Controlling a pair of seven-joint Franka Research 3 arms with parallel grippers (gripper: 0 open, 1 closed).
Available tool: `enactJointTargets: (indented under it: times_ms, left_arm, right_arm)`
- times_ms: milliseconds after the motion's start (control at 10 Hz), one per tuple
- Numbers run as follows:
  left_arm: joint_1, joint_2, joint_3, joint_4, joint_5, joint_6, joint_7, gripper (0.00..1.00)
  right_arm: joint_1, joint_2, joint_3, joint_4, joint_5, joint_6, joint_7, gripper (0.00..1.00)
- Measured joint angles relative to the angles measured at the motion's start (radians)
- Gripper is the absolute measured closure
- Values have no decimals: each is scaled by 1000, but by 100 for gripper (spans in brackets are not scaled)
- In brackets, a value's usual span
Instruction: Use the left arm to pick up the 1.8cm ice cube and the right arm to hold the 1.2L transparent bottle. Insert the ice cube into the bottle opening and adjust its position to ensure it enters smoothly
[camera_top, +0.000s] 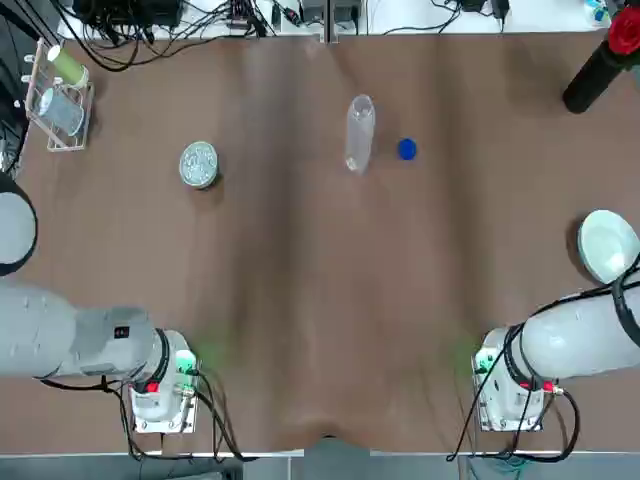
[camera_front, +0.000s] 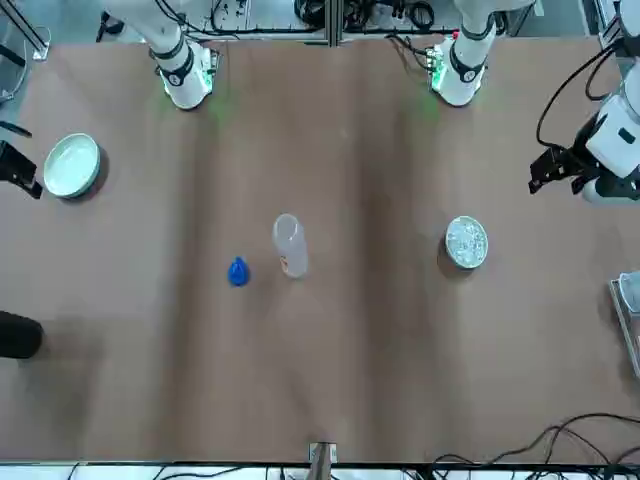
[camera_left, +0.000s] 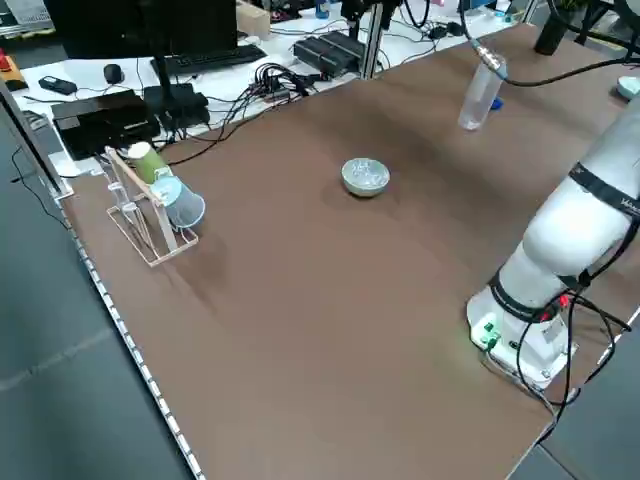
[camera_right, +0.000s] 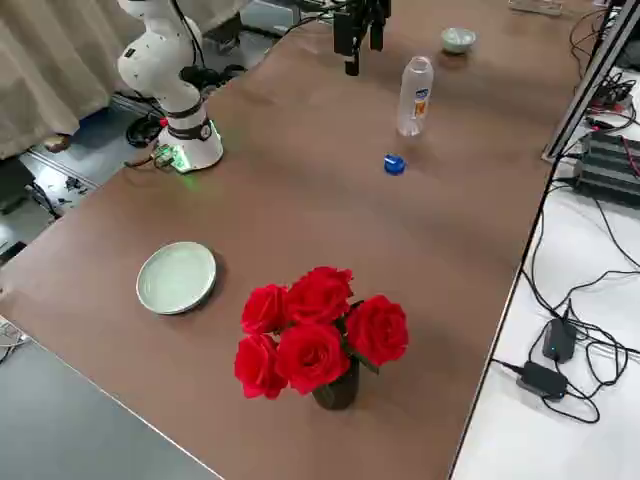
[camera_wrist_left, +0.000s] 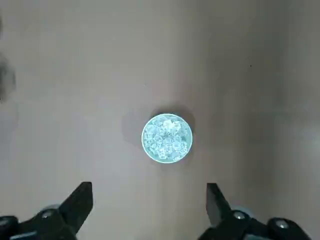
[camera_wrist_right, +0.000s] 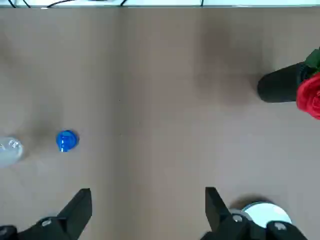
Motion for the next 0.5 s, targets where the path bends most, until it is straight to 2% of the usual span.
enactJointTargets:
  times_ms: [300,500]
  left_arm:
    - [0,0,-3,1,0,0,-7,0]
    - [0,2,-3,1,0,3,-8,0]
  right_arm:
    - [29,23,11,-3,91,-1,-73,0]
    - [43,68,13,-19,199,-4,-319,0]
